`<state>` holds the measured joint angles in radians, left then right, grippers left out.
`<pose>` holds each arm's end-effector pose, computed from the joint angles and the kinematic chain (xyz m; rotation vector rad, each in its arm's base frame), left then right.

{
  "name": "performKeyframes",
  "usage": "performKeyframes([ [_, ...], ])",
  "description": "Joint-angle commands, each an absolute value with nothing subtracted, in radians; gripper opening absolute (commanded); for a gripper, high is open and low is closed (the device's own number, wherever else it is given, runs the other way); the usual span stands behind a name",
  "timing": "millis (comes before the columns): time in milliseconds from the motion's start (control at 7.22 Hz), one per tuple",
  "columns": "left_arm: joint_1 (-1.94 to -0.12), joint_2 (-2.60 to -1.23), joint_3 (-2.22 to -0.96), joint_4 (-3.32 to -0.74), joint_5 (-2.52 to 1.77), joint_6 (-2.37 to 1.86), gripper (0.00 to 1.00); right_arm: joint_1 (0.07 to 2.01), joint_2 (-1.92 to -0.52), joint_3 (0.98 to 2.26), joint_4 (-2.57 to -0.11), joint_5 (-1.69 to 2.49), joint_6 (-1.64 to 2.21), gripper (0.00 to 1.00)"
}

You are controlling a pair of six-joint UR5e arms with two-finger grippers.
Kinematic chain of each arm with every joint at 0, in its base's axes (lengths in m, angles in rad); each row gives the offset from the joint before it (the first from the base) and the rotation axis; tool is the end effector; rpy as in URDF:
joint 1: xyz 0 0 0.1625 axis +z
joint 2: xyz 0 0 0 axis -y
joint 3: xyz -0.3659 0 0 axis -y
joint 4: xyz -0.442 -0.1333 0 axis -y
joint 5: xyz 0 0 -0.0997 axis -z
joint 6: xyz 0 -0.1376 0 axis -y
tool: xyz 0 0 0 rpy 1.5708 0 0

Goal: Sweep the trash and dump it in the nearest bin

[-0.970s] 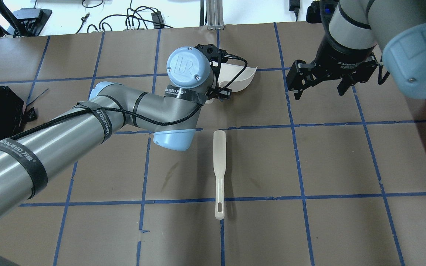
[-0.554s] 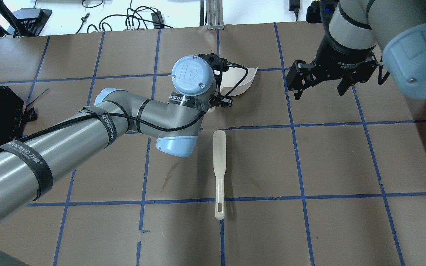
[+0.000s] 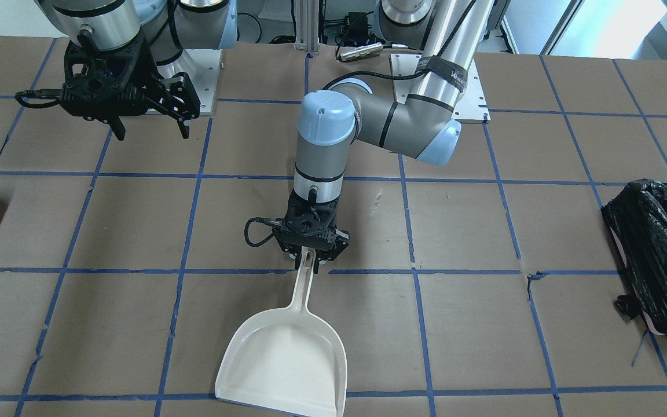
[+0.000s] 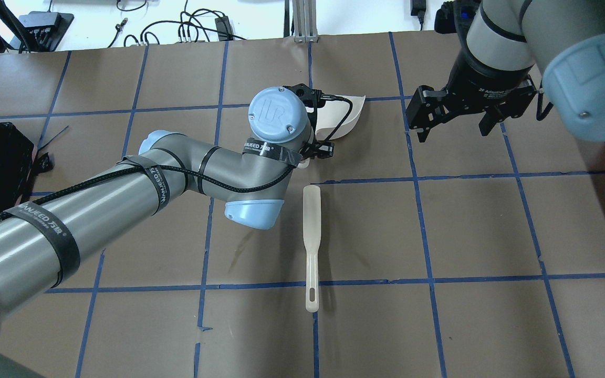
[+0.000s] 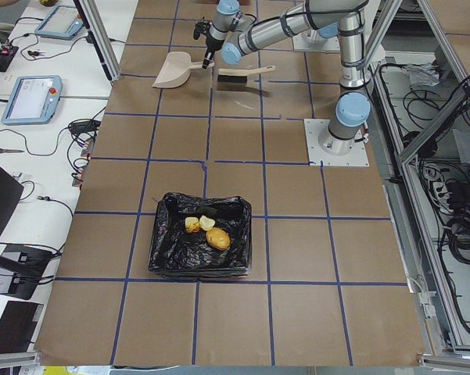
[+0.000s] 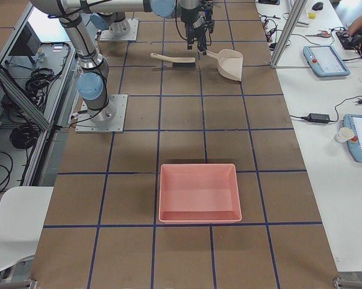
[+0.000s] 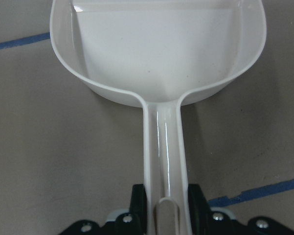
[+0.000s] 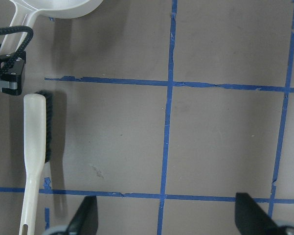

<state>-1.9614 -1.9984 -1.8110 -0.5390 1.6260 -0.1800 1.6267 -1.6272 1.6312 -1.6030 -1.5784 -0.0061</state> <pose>-0.3602 -0.5447 0.1288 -0.3042 -3.0253 0.5606 0.1614 -0.5167 0.3913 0.0970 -3.1329 0.0445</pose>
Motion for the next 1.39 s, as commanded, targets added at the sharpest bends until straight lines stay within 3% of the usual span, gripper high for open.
performKeyframes([
  [0,-1.962,-1.984,-1.810,-0.546,1.628,-0.186,0.56,1.626,-1.628,1.631,-1.603,-1.578,-0.006,1.00],
  [139,-1.960,-1.980,-1.804,-0.546,1.628,-0.184,0.84,1.626,-1.628,1.631,-1.605,-1.578,-0.006,1.00],
  [277,-1.957,-1.979,-1.801,-0.546,1.621,-0.184,1.00,1.626,-1.628,1.631,-1.605,-1.578,-0.006,1.00],
  [970,-1.700,-1.772,-1.694,-0.983,1.528,0.003,1.00,1.628,-1.631,1.629,-1.612,-1.568,-0.005,1.00],
  [1247,-1.687,-1.701,-1.517,-1.388,1.546,0.003,1.00,1.628,-1.632,1.629,-1.614,-1.537,-0.003,1.00],
])
